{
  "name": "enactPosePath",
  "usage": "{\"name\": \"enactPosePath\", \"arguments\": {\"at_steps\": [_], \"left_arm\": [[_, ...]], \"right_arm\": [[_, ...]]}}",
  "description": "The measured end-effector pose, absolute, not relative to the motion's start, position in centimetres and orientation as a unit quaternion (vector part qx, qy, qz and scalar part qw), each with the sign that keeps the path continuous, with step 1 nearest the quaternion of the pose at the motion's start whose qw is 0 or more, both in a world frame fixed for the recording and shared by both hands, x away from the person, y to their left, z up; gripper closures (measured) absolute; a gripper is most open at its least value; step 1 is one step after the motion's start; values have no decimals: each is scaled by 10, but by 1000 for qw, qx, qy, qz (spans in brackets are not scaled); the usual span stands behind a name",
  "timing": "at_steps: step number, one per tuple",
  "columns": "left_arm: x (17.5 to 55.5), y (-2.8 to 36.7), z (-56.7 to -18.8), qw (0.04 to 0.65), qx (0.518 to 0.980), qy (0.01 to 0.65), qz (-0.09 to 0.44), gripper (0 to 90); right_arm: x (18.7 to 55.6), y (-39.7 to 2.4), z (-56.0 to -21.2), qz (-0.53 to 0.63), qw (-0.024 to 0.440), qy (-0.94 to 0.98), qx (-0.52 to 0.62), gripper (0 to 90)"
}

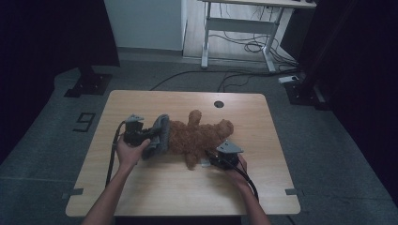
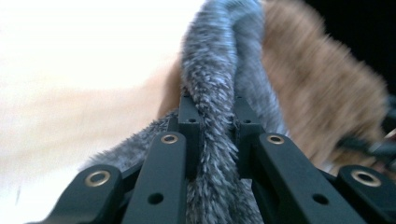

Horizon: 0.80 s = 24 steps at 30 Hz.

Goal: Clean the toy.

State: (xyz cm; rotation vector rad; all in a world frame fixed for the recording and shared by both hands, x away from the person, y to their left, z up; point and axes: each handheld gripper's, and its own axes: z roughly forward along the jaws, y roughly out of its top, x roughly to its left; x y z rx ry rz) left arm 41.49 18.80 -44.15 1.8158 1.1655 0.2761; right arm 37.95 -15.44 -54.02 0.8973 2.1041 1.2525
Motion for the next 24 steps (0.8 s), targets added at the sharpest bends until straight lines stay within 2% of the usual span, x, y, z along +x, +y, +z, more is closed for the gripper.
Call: {"name": "enactPosePath", "arguments": {"at_steps": [5, 9, 17, 18, 22, 24], "left_arm": [[434, 147, -416, 470, 755, 443, 115, 778], [453, 116, -427, 427, 779, 446, 108, 774], [442, 113, -449, 413, 788, 446, 96, 784], [436, 114, -450, 412, 790, 443, 102, 785], [417, 116, -457, 417, 789, 434, 123, 789], [410, 119, -460, 423, 786, 432, 128, 790]], "right_arm": [[374, -154, -542, 461, 273, 781, 320, 501], [369, -154, -544, 462, 281, 782, 309, 502], [363, -156, -548, 460, 283, 790, 290, 491], [363, -156, -547, 460, 281, 791, 289, 478], [360, -159, -540, 452, 256, 798, 305, 324], [359, -161, -538, 456, 242, 796, 317, 276]]}}
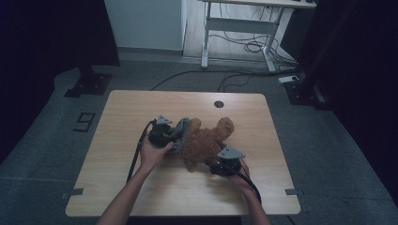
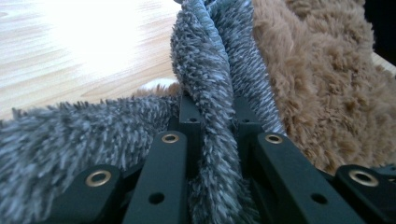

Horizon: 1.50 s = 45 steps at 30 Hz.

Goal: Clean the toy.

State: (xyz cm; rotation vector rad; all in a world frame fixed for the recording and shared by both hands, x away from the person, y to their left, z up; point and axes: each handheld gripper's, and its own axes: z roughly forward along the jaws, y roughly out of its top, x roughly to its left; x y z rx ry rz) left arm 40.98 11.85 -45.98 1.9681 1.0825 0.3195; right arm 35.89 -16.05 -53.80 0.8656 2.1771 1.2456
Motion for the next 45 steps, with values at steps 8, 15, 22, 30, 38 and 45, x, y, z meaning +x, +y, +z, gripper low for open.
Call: {"name": "enactPosePath", "arguments": {"at_steps": [8, 15, 22, 30, 38, 45], "left_arm": [[386, 131, -470, 457, 768, 431, 125, 791], [377, 138, -476, 479, 752, 436, 121, 791], [367, 143, -477, 485, 752, 433, 108, 789], [346, 150, -456, 478, 764, 420, 105, 779], [335, 119, -395, 517, 763, 365, 130, 778], [357, 16, -399, 471, 812, 321, 122, 778]], "right_arm": [[356, -183, -521, 520, 163, 751, 373, 160], [365, -177, -520, 531, 128, 750, 374, 234], [362, -173, -525, 506, 107, 778, 356, 533], [345, -162, -535, 493, 135, 790, 338, 588], [344, -162, -536, 492, 143, 786, 345, 595], [341, -159, -537, 485, 161, 790, 337, 594]]}}
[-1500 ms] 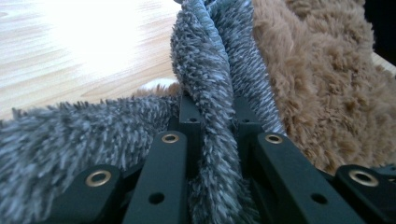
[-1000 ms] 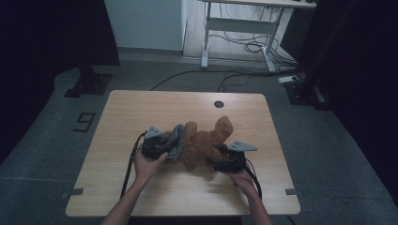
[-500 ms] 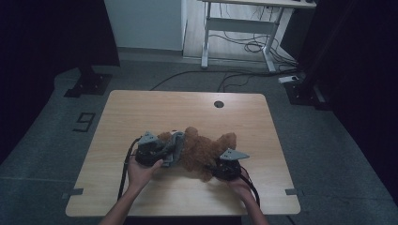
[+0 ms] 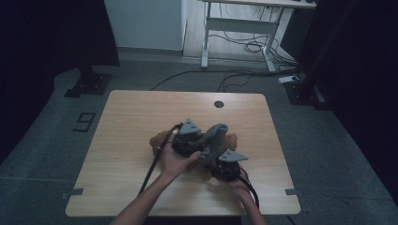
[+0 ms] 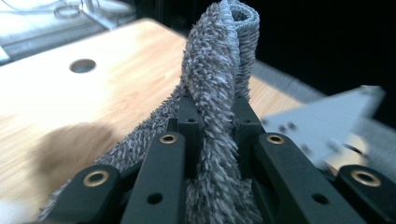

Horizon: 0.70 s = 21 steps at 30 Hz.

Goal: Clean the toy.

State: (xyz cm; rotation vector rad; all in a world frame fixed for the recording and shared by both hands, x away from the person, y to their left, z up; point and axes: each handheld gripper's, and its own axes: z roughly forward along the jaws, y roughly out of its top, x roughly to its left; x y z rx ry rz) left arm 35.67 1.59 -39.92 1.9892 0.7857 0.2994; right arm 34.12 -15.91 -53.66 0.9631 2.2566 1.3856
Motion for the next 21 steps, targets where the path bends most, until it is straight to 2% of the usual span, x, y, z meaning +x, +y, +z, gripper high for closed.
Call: {"name": "enactPosePath", "arguments": {"at_steps": [4, 6, 11, 15, 21], "left_arm": [[380, -14, -433, 413, 832, 349, 124, 780], [387, -10, -445, 423, 824, 361, 112, 781], [380, 17, -438, 425, 818, 363, 136, 780], [373, 44, -436, 389, 822, 368, 196, 781], [367, 92, -439, 415, 802, 395, 171, 782]], "right_arm": [[339, -158, -537, 482, 168, 791, 336, 595], [339, -158, -537, 475, 176, 795, 334, 598], [338, -156, -538, 473, 177, 797, 332, 602], [339, -158, -538, 475, 172, 795, 336, 602], [340, -158, -538, 478, 166, 794, 337, 602]]}}
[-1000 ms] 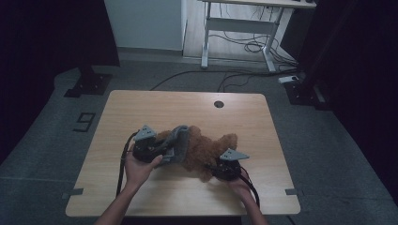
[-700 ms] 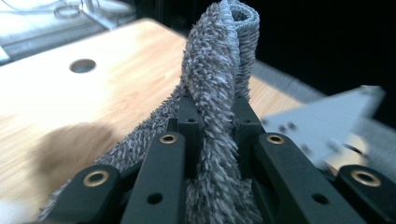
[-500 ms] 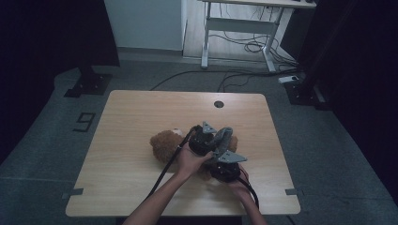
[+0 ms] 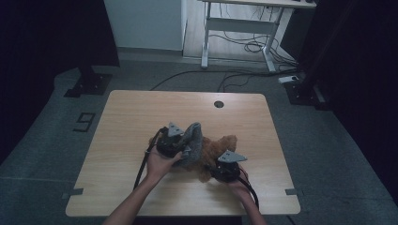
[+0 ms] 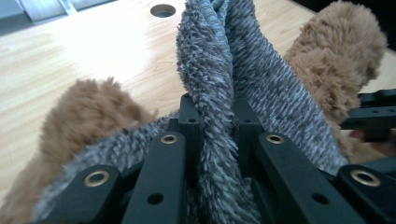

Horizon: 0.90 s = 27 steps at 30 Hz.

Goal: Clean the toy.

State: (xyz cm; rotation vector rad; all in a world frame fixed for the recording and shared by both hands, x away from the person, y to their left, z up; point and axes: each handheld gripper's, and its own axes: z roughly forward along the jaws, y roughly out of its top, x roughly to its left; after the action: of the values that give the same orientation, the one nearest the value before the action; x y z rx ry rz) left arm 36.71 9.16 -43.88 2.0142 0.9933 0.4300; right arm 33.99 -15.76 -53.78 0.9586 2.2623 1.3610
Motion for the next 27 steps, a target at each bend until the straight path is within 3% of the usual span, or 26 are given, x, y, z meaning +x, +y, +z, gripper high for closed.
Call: {"name": "enactPosePath", "arguments": {"at_steps": [7, 12, 18, 22, 27], "left_arm": [[356, 128, -432, 446, 775, 412, 177, 781], [360, 164, -435, 426, 758, 449, 208, 781], [363, 195, -457, 427, 746, 478, 182, 780], [357, 189, -449, 439, 744, 466, 193, 782], [354, 138, -426, 454, 772, 404, 188, 781]], "right_arm": [[340, -158, -539, 479, 163, 793, 338, 602], [342, -160, -539, 484, 156, 790, 342, 602], [341, -160, -539, 482, 158, 794, 336, 602], [341, -160, -540, 483, 156, 793, 337, 602], [342, -162, -540, 484, 154, 792, 338, 602]]}}
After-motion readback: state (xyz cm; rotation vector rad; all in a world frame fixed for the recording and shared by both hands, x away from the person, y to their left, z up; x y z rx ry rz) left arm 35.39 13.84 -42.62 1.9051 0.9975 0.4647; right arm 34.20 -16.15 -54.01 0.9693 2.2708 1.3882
